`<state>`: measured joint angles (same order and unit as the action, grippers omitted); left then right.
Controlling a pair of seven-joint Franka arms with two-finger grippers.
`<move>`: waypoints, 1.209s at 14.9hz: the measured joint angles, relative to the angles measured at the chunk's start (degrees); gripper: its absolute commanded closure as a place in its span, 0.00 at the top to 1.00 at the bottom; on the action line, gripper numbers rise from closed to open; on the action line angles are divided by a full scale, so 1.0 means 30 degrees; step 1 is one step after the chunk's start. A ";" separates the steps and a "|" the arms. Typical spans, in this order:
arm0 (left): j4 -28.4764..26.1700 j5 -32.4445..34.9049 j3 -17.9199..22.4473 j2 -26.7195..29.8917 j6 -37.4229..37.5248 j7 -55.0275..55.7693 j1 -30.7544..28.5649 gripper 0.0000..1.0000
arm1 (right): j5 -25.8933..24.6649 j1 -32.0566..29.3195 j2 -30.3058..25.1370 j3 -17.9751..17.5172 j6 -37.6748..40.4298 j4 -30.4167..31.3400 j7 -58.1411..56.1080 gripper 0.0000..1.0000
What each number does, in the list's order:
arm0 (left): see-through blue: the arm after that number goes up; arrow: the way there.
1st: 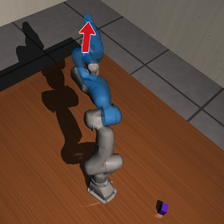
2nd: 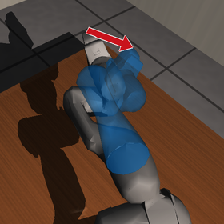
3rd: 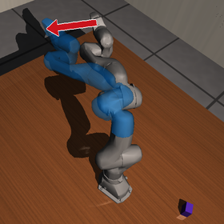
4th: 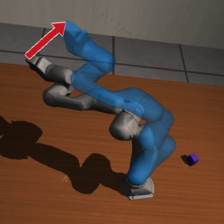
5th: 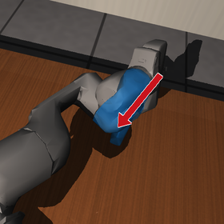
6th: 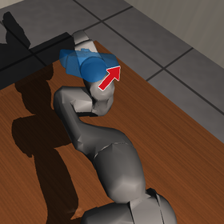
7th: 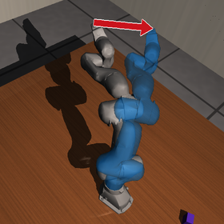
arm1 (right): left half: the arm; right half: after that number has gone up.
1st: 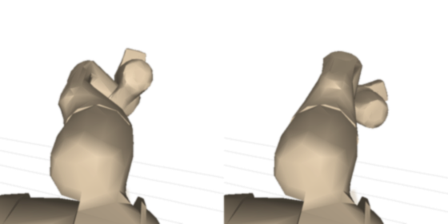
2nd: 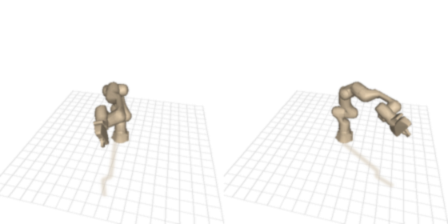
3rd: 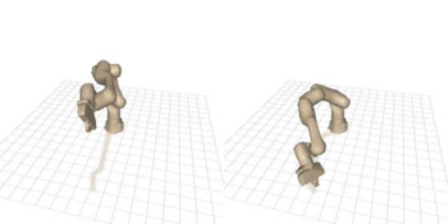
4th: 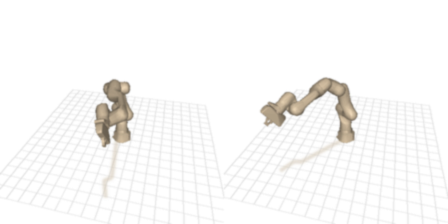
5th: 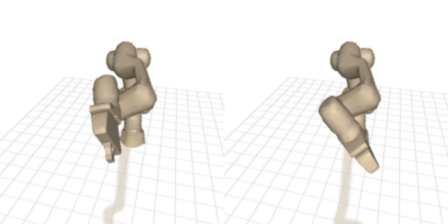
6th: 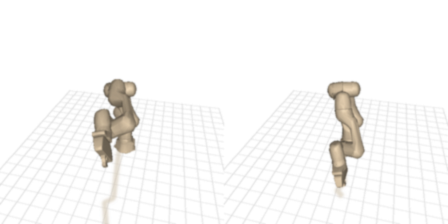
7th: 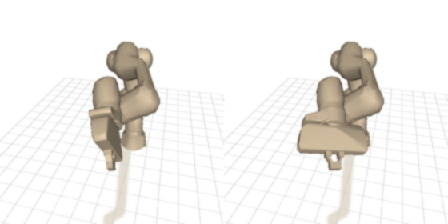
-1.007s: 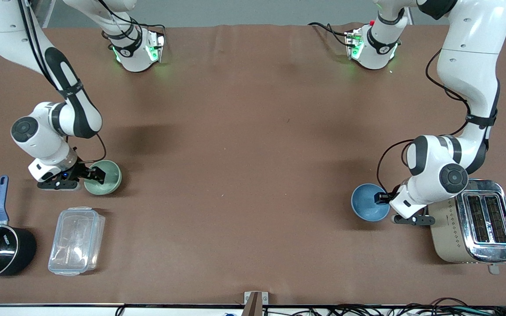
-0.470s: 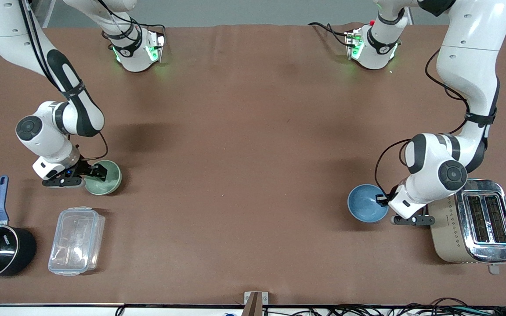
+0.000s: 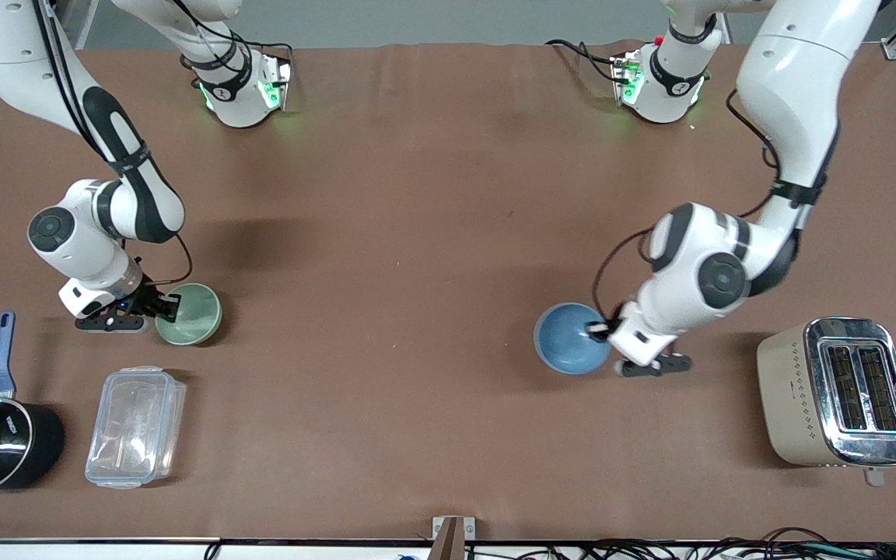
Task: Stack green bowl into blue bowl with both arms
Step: 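Carry the green bowl and blue bowl toward each other at table center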
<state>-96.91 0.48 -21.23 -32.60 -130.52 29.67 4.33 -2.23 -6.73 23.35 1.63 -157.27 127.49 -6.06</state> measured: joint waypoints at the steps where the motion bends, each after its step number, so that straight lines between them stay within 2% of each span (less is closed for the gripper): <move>1: 0.0226 0.0000 -0.0238 -0.0021 0.0000 0.1187 0.0738 0.00 | 0.0003 0.0004 -0.0226 -0.0064 0.0874 -0.0339 0.0042 0.00; 6: 0.2056 0.0000 -0.0183 -0.1533 -0.0037 0.5477 0.5157 0.00 | 0.0002 0.0779 -0.1671 -0.0163 0.6663 -0.2675 0.0871 0.00; 10: 0.2735 0.0000 -0.0117 -0.3013 -0.1222 0.5882 0.6434 0.01 | 0.0017 0.3067 -0.2604 -0.0287 1.0448 -0.5079 0.3525 0.00; 15: 0.2793 0.0000 -0.0107 -0.4279 -0.2728 0.5882 0.6886 0.07 | 0.0052 0.6443 -0.2626 -0.0398 1.1113 -0.7123 0.8715 0.00; 17: 0.2813 0.0000 -0.0101 -0.4530 -0.2928 0.5874 0.6899 0.15 | 0.0095 0.7905 -0.2469 -0.0419 1.1123 -0.7574 1.1110 0.00; 18: 0.2820 0.0000 -0.0101 -0.4627 -0.2945 0.5870 0.6967 0.27 | 0.0121 0.8613 -0.2317 -0.0425 1.1125 -0.7742 1.2259 0.00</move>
<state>-88.45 0.48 -21.53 -46.49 -139.35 47.29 25.23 -1.87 19.11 16.40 0.36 -123.89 104.27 30.71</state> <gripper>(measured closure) 0.930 0.943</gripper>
